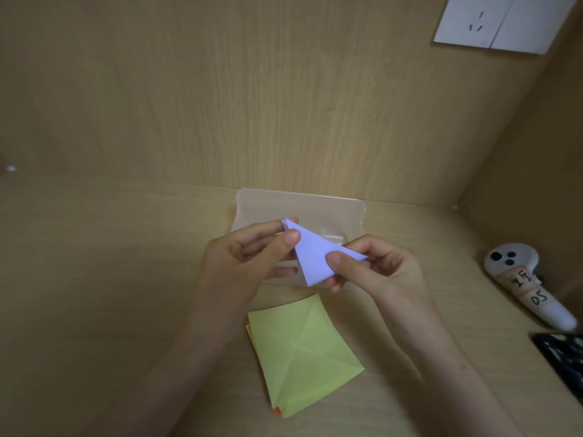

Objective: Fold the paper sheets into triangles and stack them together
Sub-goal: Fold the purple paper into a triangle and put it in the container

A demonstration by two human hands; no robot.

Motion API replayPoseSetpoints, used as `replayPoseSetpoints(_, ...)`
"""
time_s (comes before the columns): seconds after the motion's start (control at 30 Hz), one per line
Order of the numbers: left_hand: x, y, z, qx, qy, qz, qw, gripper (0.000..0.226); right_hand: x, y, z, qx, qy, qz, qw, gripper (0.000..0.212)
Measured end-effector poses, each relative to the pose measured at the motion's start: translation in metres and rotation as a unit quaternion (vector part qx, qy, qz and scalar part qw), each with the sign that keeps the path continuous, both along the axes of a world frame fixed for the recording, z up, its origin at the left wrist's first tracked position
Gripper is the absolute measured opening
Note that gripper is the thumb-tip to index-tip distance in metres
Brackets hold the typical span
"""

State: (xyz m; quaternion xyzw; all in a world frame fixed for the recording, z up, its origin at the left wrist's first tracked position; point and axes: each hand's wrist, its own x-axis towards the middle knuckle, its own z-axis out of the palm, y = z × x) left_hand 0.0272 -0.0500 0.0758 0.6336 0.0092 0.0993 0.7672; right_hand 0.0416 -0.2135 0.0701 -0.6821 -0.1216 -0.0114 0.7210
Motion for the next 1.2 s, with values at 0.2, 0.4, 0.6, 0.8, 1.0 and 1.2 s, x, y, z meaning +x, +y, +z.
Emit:
replayPoseSetpoints(0.2, 0.001, 0.002, -0.002, -0.046, 0.017, 0.006, 0.999, 0.013, -0.001, 0.004, 0.000, -0.005, -0.009, -0.002, 1.000, 0.011)
replayPoseSetpoints(0.4, 0.000, 0.002, -0.001, -0.061, 0.022, 0.009, 0.998, 0.010, 0.000, 0.005, 0.000, 0.031, -0.012, -0.003, 0.999, 0.027)
replayPoseSetpoints(0.6, 0.001, 0.002, -0.002, -0.062, 0.028, 0.002, 0.998, 0.011, 0.001, 0.005, 0.000, 0.023, 0.005, -0.010, 1.000, 0.011)
replayPoseSetpoints(0.8, 0.001, 0.001, -0.001, -0.067, 0.032, 0.010, 0.997, 0.011, 0.000, 0.005, 0.000, 0.022, 0.003, -0.010, 1.000, 0.011)
replayPoseSetpoints(1.0, 0.000, -0.001, -0.002, -0.079, 0.029, 0.037, 0.996, 0.010, 0.000, 0.007, -0.001, 0.033, 0.023, 0.010, 0.999, 0.025)
replayPoseSetpoints(1.2, -0.003, -0.005, -0.003, -0.088, 0.003, 0.076, 0.993, 0.008, -0.004, 0.013, -0.010, -0.006, 0.063, 0.078, 0.995, 0.024)
